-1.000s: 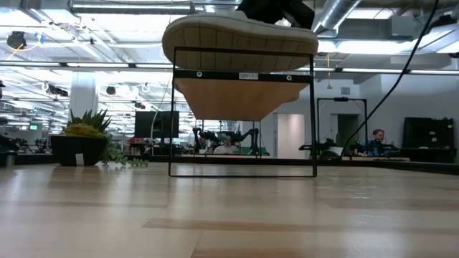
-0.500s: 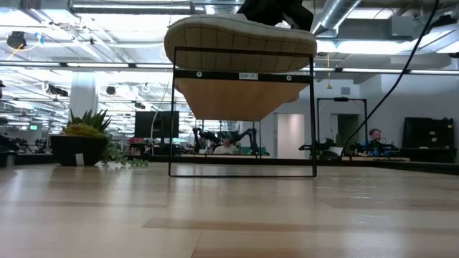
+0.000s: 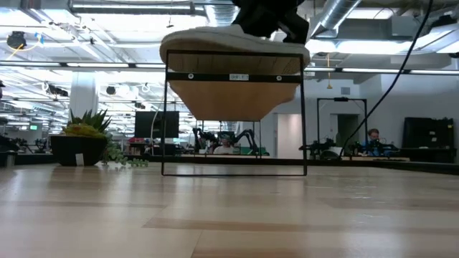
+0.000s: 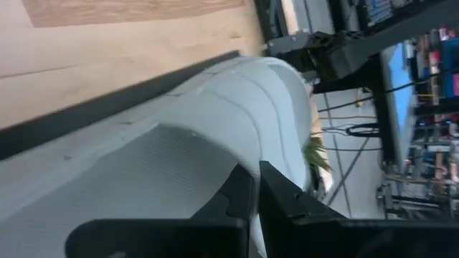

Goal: Pick and place slides into the shelf
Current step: Put the gray slide on the shelf

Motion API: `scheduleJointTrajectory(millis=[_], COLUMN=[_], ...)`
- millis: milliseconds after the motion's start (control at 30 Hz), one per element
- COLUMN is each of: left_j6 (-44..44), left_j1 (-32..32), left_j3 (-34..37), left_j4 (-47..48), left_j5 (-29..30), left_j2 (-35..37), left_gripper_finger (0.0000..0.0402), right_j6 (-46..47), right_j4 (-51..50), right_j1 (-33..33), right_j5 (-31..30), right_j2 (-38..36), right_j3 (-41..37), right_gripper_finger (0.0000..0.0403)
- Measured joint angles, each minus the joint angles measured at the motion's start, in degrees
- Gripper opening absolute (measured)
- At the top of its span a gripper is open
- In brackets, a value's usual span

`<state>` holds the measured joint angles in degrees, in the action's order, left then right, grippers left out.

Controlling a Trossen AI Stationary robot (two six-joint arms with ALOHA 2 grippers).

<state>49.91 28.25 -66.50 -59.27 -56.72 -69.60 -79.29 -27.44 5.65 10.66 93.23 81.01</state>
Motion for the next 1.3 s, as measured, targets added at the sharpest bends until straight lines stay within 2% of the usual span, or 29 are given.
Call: scheduleJointTrajectory(millis=[233, 400, 1000, 1300], left_j6=[0.0, -1.06, -1.94, -1.92], left_j1=[-0.11, -0.59, -0.81, -0.95], left_j3=[0.0, 0.0, 0.0, 0.0], left_j4=[0.5, 2.46, 3.44, 3.4], left_j5=[-0.5, -0.72, -1.1, -1.06], left_j2=[0.0, 0.0, -0.02, -0.02], left_gripper_finger=[0.0219, 0.0219, 0.0219, 0.0219], right_j6=[2.14, 2.32, 2.49, 8.05], right_j4=[0.47, 0.67, 2.57, 2.18], right_j1=[-0.64, -1.12, -1.64, -1.44], right_j5=[-0.72, -0.85, -0.66, -1.83], right_j2=[0.92, 0.83, 0.83, 0.83], right_j3=[-0.09, -0.09, -0.09, -0.09], right_gripper_finger=[0.0048, 0.0064, 0.0068, 0.0069])
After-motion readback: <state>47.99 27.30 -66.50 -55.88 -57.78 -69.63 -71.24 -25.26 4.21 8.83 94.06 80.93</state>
